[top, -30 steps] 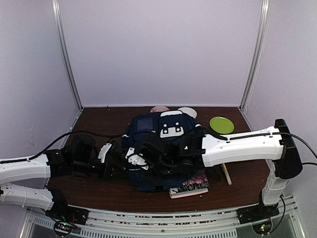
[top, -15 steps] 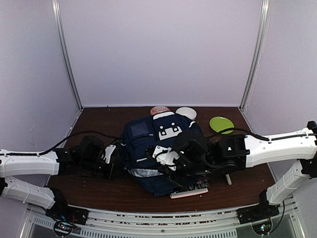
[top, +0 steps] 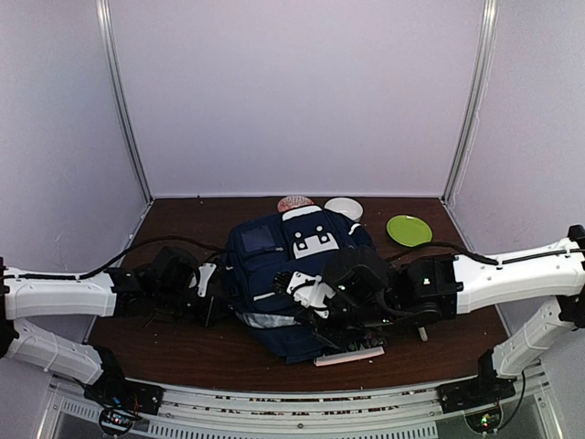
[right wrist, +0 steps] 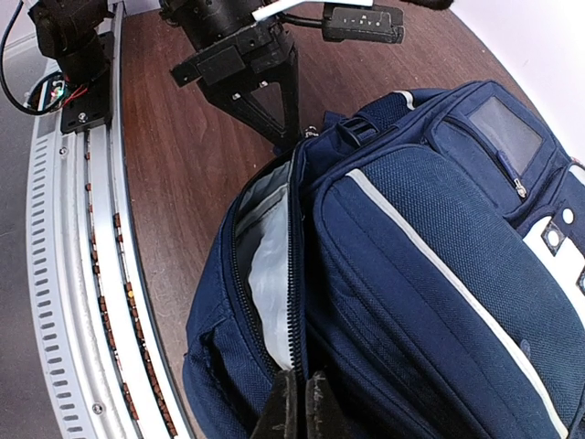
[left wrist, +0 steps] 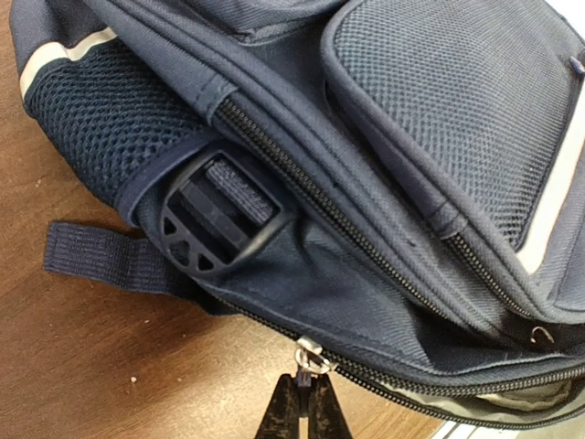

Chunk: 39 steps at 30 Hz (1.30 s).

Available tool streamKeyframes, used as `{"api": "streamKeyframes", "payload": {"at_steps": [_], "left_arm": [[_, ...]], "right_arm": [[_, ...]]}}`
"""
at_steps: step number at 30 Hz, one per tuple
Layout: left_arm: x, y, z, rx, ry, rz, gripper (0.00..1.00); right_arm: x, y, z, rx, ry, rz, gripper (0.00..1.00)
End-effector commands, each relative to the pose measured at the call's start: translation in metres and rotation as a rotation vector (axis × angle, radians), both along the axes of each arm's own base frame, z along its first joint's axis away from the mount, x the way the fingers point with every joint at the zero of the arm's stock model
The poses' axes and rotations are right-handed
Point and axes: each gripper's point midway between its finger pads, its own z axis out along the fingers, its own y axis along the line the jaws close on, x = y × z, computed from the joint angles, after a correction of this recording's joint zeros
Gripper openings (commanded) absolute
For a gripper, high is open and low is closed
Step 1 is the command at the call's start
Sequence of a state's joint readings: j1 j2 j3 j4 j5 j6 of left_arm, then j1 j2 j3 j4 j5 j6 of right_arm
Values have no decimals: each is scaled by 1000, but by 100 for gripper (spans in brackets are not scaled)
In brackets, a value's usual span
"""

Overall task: Pack the student bag
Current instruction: Unzip the student bag at the center of the board.

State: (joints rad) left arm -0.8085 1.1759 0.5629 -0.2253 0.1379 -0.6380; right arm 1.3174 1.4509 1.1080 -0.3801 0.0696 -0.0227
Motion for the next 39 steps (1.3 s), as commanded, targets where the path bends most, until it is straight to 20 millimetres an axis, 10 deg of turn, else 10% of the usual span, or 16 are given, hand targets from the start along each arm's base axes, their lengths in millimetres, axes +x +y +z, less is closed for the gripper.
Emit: {"api": "streamKeyframes", "payload": {"at_steps": [1, 9, 17, 21, 29, 34, 39], "left_arm": [[0, -16, 31, -90, -66, -66, 0], [-31, -23, 73, -187, -140, -190, 0], [-43, -16, 55, -126, -93, -186, 0], [-47, -7, 60, -119, -88, -164, 47], [-51, 10, 131, -188, -219, -149, 72], [-48, -10, 175, -173, -331, -233, 75], [-51, -59, 185, -95, -413, -398, 75]], "right_arm": [[5, 5, 12, 46, -9, -34, 0], [16, 25, 13, 72, -19, -76, 0], [20, 31, 14, 74, -24, -91, 0], [18, 28, 13, 68, -13, -91, 1], [14, 24, 41, 136, 7, -95, 45], [28, 2, 66, 214, -6, -200, 59], [71, -68, 70, 331, -11, -524, 60]]}}
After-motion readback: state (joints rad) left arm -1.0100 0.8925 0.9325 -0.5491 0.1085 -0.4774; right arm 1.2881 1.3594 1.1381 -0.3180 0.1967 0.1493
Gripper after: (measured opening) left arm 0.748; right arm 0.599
